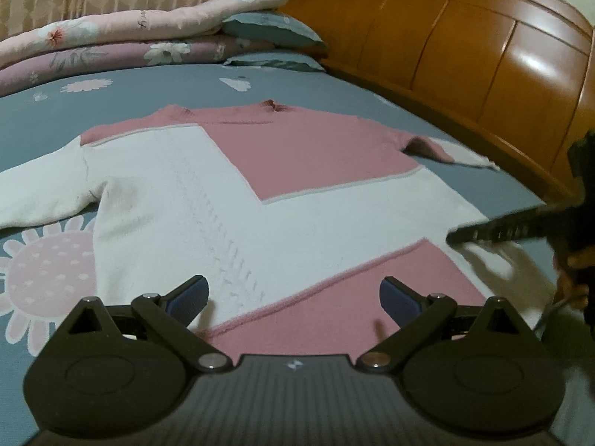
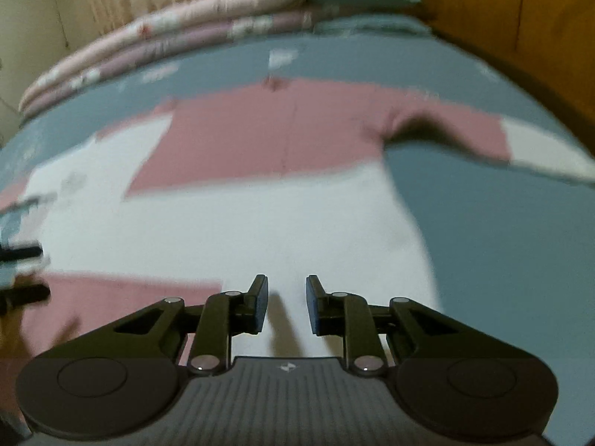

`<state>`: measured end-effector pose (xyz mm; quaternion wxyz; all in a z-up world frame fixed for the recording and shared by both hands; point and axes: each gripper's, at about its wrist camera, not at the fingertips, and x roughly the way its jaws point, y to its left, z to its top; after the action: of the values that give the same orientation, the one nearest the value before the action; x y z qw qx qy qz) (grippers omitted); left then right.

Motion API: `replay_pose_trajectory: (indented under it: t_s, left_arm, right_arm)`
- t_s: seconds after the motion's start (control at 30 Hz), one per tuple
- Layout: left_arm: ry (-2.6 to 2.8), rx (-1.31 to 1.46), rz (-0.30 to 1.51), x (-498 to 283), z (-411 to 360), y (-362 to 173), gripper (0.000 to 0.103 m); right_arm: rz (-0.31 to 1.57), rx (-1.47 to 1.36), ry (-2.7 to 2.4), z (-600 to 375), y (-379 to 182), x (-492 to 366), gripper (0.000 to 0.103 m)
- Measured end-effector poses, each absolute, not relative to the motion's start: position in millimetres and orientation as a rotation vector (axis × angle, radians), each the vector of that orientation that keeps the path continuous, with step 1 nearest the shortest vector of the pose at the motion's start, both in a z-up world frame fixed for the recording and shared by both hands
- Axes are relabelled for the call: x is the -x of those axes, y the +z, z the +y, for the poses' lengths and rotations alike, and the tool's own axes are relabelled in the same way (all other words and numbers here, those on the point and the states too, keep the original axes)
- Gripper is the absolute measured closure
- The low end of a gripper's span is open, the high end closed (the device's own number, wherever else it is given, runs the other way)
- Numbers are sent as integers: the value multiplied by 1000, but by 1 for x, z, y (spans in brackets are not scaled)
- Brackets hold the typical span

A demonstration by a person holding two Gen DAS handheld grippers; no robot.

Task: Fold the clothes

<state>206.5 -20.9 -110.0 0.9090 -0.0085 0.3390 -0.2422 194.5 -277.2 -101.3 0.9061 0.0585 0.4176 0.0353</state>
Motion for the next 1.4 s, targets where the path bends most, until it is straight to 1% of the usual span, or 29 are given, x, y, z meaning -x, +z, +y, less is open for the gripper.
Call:
replay_pose_trajectory:
  t_s: [0.07,0.13,0.27,0.3,0.33,0.47,0.53,0.6,0.73,0.93,1.07,1.1,1.17,1.2,1.23,1.33,1.4]
  left_arm:
    - [-499,14,699,-206,-19,-108,5]
    - [-499,17,699,-205,-17,-106,5]
    - [-487,27,705,-206,-12,-102,5]
    - [-481,24,707,-206,-11,-101,5]
    - [-478,21,712,-205,-11,-101,5]
    - [-467,8,728,-204,-8,-99,5]
    - [-468,3,733,-203,-7,-98,5]
    - [-473,-3,735,-202,-8,-97,5]
    - [-479,-20,729,-198,-9,-95,5]
    - [-477,-40,722,-192,-9,-93,5]
    - [-464,-42,727,-193,-8,-93,5]
    - [-462,-41,729,-193,-7,-93,5]
    - [-463,-39,733,-194,-7,-94,5]
    - [-464,-40,734,-194,-7,-94,5]
    - [-464,-42,736,-194,-7,-95,5]
    - [-466,-48,738,-194,-8,-96,5]
    - [-466,-51,739,-194,-9,-97,5]
  right_arm:
    - [854,-139,57,-275,-101,-183,72]
    - [865,-139,44,-271,-93,-173,66]
    - [831,-84,135,-244,-74,-158,64]
    - [831,-68,170,-234,-72,-156,61]
    - [835,-47,203,-225,-72,-156,58]
    - [899,41,246,-198,-89,-150,57]
    - [902,59,232,-195,-93,-139,44]
    - [929,65,218,-194,-93,-126,40]
    - [923,102,213,-186,-86,-111,40]
    - [846,108,269,-160,-73,-131,35]
    - [884,102,282,-144,-89,-144,34]
    - [895,103,278,-143,-93,-144,32]
    - [903,113,269,-142,-99,-139,23]
    - [909,112,265,-143,-101,-136,16]
    - [918,108,261,-143,-102,-134,12]
    - [924,111,252,-145,-103,-125,10]
    - [927,106,245,-146,-102,-122,10]
